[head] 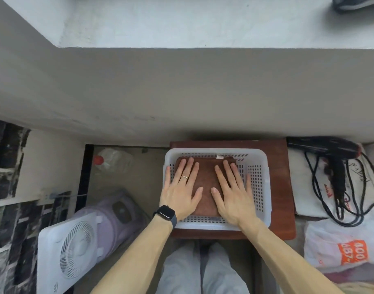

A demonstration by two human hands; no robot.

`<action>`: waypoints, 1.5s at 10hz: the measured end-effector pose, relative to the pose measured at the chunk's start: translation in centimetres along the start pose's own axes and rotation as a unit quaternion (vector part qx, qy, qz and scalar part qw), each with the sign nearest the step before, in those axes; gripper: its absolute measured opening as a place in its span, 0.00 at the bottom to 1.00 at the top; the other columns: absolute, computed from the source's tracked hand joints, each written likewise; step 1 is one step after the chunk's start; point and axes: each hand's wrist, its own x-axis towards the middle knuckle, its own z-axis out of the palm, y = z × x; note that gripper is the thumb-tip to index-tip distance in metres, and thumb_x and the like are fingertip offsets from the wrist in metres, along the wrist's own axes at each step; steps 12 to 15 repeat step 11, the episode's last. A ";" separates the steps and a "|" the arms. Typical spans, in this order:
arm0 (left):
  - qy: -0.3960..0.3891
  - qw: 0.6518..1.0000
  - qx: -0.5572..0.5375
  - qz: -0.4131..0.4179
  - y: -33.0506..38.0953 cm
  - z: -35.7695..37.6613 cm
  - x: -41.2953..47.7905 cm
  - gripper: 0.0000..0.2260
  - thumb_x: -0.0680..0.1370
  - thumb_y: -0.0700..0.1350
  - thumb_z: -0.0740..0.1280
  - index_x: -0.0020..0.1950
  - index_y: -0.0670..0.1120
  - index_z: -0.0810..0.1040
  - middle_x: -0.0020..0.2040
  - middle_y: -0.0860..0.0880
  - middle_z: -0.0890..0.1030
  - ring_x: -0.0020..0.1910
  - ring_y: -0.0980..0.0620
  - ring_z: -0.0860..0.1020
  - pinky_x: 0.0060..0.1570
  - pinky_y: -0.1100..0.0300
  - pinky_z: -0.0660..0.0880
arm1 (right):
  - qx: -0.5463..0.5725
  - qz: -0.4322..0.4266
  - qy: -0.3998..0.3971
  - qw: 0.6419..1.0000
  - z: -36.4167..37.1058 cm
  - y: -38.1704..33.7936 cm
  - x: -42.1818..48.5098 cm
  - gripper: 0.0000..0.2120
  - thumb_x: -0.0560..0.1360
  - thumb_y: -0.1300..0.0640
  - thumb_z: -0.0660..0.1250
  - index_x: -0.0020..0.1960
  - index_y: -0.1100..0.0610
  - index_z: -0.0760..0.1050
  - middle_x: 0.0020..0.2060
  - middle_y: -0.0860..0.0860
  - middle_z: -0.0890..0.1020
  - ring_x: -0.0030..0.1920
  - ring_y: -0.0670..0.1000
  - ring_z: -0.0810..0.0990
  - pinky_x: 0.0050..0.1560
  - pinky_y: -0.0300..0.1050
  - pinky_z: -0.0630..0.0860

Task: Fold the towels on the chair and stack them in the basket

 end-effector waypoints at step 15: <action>-0.085 0.992 0.089 0.004 2.3 -6.7 -0.9 0.28 0.82 0.55 0.52 0.80 0.46 0.53 0.79 0.43 0.56 0.78 0.43 0.53 0.75 0.39 0.46 | -0.064 0.013 -0.154 0.986 -9.3 -4.5 -0.4 0.24 0.81 0.50 0.53 0.77 0.47 0.63 0.78 0.54 0.61 0.77 0.60 0.59 0.77 0.59 0.55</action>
